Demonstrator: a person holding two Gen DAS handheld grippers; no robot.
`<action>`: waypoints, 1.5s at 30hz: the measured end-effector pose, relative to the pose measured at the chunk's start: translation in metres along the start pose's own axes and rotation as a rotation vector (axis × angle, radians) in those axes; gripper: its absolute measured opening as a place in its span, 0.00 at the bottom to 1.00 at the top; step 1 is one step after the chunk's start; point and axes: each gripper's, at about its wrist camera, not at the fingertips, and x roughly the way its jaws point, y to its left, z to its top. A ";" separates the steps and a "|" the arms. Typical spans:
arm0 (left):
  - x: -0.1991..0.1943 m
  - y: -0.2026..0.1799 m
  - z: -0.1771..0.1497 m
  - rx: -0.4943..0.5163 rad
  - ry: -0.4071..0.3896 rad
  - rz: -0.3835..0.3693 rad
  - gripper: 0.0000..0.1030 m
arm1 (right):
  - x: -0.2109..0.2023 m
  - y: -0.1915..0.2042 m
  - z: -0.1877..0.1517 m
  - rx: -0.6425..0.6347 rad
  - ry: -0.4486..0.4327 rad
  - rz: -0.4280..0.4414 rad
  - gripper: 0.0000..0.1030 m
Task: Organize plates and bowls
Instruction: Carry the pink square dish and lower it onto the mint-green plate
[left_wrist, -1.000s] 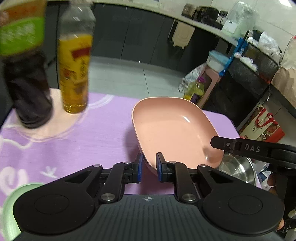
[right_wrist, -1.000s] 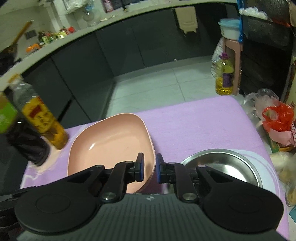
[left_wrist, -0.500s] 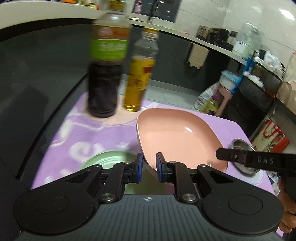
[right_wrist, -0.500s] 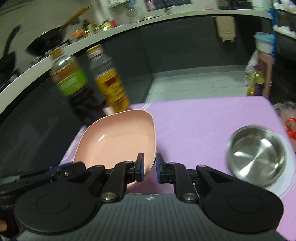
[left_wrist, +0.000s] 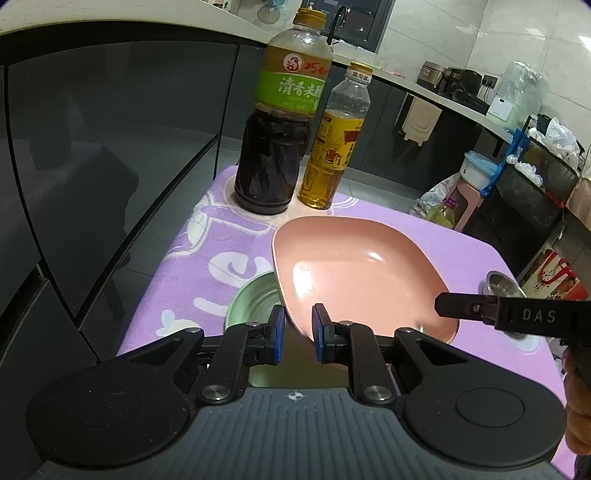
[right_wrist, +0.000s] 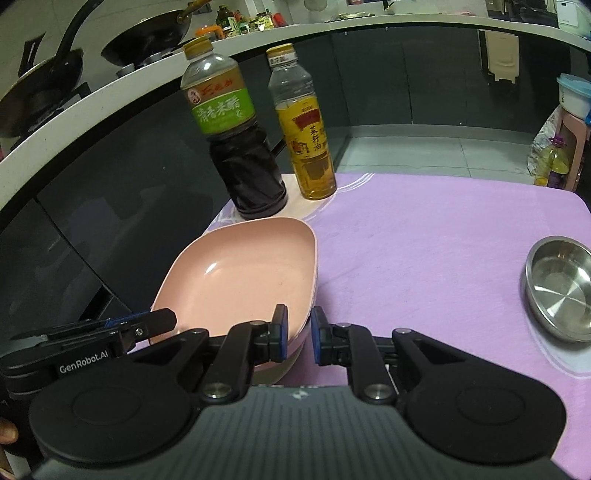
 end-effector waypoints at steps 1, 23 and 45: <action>0.000 0.002 0.000 0.000 0.001 0.000 0.14 | 0.000 0.001 0.000 0.001 0.001 0.001 0.13; 0.013 0.037 -0.011 -0.041 0.037 -0.005 0.14 | 0.029 0.023 -0.006 -0.024 0.073 -0.008 0.14; 0.024 0.033 -0.018 -0.009 0.097 -0.020 0.15 | 0.042 0.017 -0.012 -0.015 0.132 -0.041 0.15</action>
